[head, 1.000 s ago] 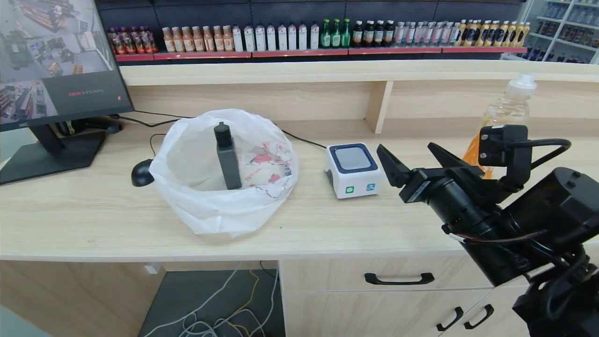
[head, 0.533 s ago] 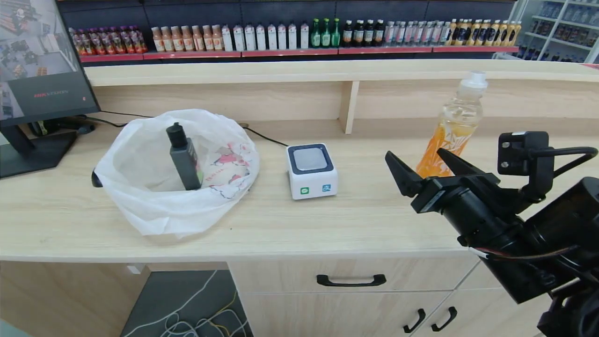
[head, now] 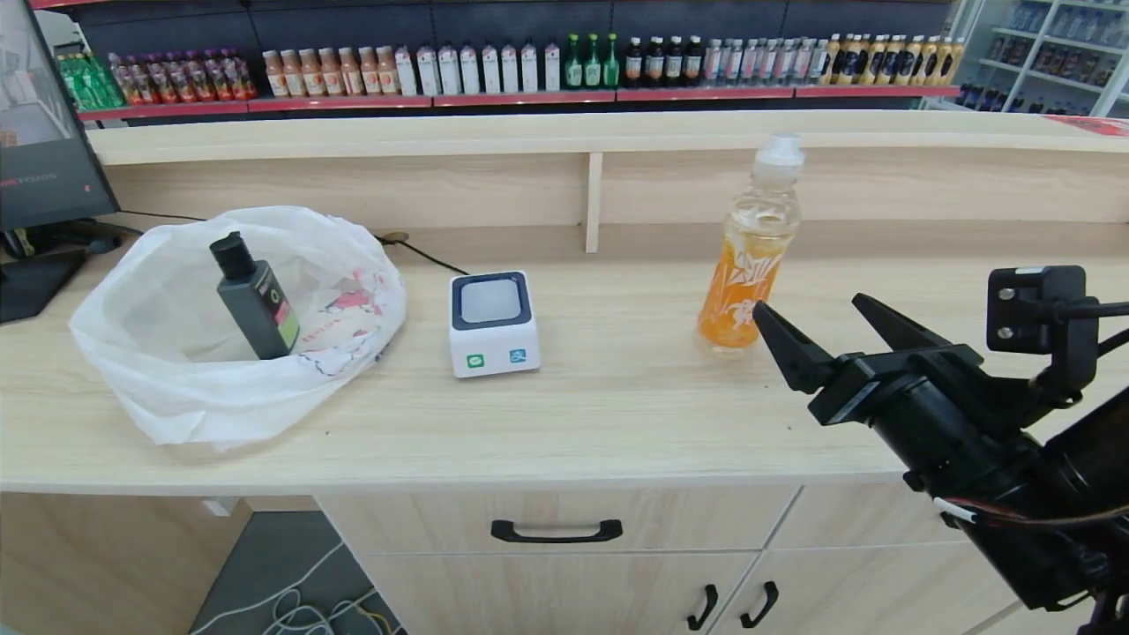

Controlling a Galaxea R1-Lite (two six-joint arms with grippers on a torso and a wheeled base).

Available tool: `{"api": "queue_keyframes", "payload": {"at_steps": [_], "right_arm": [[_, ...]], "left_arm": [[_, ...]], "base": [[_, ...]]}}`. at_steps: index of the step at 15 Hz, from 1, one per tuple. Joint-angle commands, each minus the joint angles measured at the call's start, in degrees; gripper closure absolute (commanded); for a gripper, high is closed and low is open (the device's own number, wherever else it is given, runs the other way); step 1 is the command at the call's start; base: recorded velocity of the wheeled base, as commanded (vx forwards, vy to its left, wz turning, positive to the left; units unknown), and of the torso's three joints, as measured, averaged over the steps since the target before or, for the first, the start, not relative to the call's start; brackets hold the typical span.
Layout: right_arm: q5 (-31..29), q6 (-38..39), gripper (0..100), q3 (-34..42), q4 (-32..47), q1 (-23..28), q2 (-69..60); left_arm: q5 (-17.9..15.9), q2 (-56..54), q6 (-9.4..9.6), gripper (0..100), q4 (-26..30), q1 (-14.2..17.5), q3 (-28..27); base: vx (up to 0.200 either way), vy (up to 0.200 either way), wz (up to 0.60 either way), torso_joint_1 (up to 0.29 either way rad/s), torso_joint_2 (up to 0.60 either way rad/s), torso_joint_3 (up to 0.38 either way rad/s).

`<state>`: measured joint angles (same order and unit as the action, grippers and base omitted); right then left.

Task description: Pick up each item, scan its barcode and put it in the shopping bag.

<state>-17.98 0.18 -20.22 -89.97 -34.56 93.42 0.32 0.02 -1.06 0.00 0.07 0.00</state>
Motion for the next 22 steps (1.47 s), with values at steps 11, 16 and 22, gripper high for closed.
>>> {"api": "queue_keyframes", "payload": {"at_steps": [11, 16, 22], "right_arm": [[0.3, -1.6, 0, -5.4, 0.0, 2.0, 9.8], [2.2, -0.7, 0, -4.5, 0.0, 2.9, 10.9], [15.6, 1.9, 0, -10.4, 0.0, 9.7, 13.7]], "left_arm": [[0.0, 0.0, 0.36, 0, 0.0, 0.0, 0.0], [0.0, 0.0, 0.36, 0, 0.0, 0.0, 0.0], [0.0, 0.0, 0.36, 0, 0.0, 0.0, 0.0]], "base": [[0.000, 0.000, 0.00, 0.000, 0.00, 0.000], [0.000, 0.000, 0.00, 0.000, 0.00, 0.000], [0.000, 0.000, 0.00, 0.000, 0.00, 0.000]]}}
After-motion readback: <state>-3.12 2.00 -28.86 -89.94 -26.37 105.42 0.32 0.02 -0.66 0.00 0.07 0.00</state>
